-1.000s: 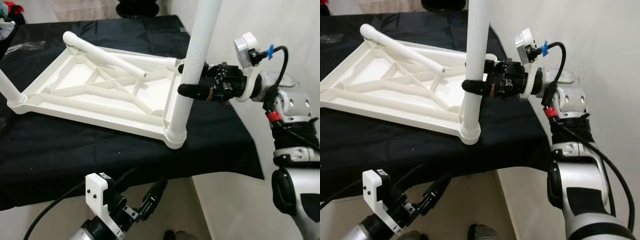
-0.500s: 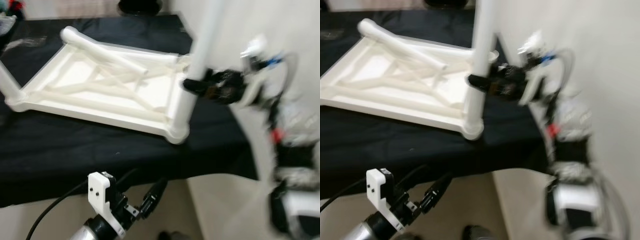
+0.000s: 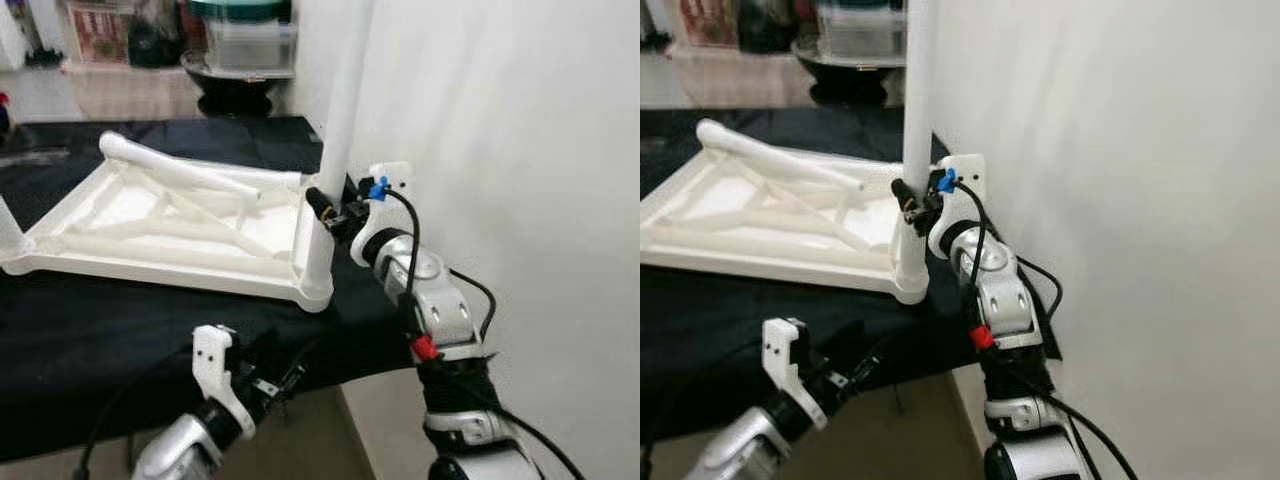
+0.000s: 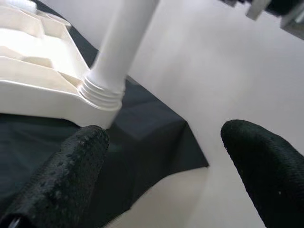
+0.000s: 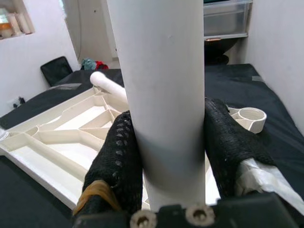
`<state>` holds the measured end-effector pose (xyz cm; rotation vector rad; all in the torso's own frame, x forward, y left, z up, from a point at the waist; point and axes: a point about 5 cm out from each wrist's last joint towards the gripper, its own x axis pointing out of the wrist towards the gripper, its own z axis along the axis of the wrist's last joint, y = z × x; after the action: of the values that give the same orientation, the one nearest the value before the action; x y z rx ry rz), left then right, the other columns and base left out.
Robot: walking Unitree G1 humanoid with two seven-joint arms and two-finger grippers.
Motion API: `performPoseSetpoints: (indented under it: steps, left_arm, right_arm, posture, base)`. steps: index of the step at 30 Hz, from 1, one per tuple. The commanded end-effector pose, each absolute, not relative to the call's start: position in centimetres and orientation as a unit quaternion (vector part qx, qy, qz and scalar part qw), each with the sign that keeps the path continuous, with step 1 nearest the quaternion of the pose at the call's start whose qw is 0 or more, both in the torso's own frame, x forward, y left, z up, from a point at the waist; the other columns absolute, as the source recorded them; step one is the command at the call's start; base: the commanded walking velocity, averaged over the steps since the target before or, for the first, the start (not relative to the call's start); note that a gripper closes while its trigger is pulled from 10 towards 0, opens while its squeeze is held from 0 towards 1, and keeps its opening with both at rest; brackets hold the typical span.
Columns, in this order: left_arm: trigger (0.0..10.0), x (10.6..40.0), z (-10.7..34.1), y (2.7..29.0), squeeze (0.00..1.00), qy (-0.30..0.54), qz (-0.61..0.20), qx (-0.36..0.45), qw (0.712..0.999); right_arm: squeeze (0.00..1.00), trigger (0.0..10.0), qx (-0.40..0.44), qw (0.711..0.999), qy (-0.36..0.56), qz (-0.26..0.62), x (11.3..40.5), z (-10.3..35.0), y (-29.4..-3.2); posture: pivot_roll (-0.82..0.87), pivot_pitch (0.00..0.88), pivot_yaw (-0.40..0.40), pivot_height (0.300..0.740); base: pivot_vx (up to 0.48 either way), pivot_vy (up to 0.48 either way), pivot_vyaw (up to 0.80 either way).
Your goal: Building children table
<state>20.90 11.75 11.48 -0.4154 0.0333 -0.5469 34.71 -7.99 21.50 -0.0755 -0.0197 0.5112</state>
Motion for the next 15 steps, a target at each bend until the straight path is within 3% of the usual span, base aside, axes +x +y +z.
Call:
performPoseSetpoints:
  steps: [1,7,15]
  left_arm:
    - [10.0,20.9,11.4,11.6,0.00,0.016,-0.265,-0.203,0.943]
    - [10.0,20.3,11.4,11.3,0.00,0.015,-0.274,-0.206,0.939]
    - [10.0,17.5,12.8,10.6,0.00,0.009,-0.286,-0.209,0.935]
  right_arm:
    - [1.00,10.0,-0.051,0.947,0.055,0.314,34.2,18.7,-8.2]
    - [1.00,10.0,-0.034,0.924,0.001,0.381,33.4,20.3,-9.3]
    - [1.00,10.0,-0.071,0.838,-0.057,0.537,34.9,24.7,-14.0]
  posture:
    - [-0.04,0.000,-0.108,0.740]
    - [-0.03,0.000,-0.106,0.740]
    - [0.04,0.122,-0.100,0.740]
  base:
    - [0.000,0.000,0.00]
    - [0.000,0.000,0.00]
    - [0.000,0.000,0.00]
